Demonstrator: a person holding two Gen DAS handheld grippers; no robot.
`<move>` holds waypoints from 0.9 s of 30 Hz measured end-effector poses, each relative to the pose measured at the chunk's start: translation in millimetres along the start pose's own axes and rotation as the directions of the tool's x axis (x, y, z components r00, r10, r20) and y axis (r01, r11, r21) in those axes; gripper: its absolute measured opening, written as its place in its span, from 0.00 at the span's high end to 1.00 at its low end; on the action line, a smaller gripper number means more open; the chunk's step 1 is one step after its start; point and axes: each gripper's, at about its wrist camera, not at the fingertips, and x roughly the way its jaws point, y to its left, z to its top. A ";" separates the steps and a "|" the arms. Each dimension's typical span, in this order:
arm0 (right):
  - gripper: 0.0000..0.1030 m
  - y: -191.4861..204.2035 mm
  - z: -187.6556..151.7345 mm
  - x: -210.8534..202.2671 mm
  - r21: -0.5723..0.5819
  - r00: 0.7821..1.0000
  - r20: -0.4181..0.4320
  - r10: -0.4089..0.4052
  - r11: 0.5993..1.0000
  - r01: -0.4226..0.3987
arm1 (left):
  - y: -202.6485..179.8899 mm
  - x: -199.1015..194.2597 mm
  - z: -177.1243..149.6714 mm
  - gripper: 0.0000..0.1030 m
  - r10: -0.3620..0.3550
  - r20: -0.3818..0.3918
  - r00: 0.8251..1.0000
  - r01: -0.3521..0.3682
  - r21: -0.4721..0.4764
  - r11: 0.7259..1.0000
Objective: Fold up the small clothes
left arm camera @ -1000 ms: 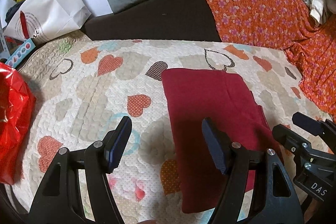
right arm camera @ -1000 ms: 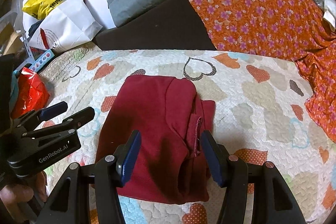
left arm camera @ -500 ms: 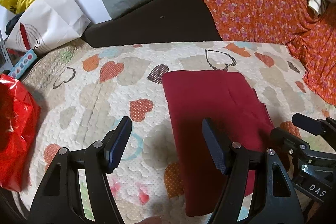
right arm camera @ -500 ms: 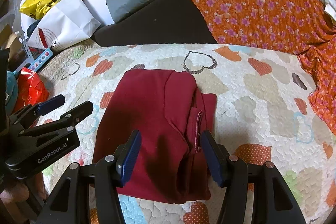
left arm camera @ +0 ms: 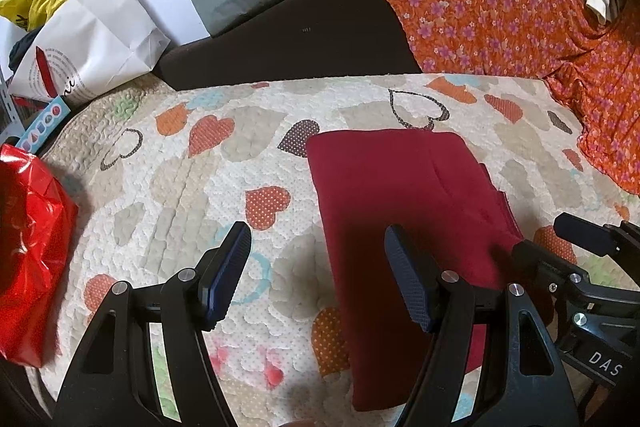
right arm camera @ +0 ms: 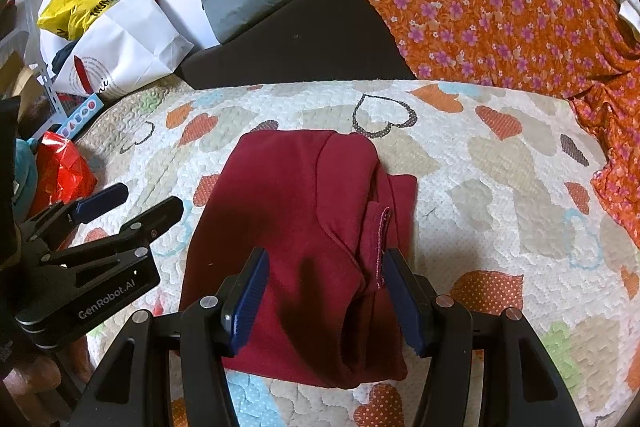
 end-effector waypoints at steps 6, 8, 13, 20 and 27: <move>0.45 0.6 -0.6 0.3 0.006 1.000 0.000 0.003 1.000 -0.003 | 1.8 1.2 0.0 0.32 -0.006 -0.002 1.000 0.006 -0.006 1.000; 0.45 1.1 -1.4 0.9 0.009 1.000 -0.005 0.006 1.000 -0.006 | 1.8 2.1 -0.3 0.32 -0.009 -0.007 1.000 0.009 -0.007 1.000; 0.45 3.7 -2.3 1.0 0.006 1.000 -0.005 0.005 1.000 -0.005 | 0.4 2.5 -0.6 0.32 -0.008 -0.010 1.000 0.008 -0.008 1.000; 0.45 3.9 -4.0 4.6 0.008 1.000 -0.016 0.006 1.000 -0.006 | 0.5 4.3 -1.0 0.32 -0.010 -0.017 1.000 0.010 -0.007 1.000; 0.45 4.5 -5.3 6.9 0.007 1.000 -0.022 0.009 1.000 -0.009 | 0.4 5.1 -1.1 0.32 -0.019 -0.013 1.000 0.018 -0.011 1.000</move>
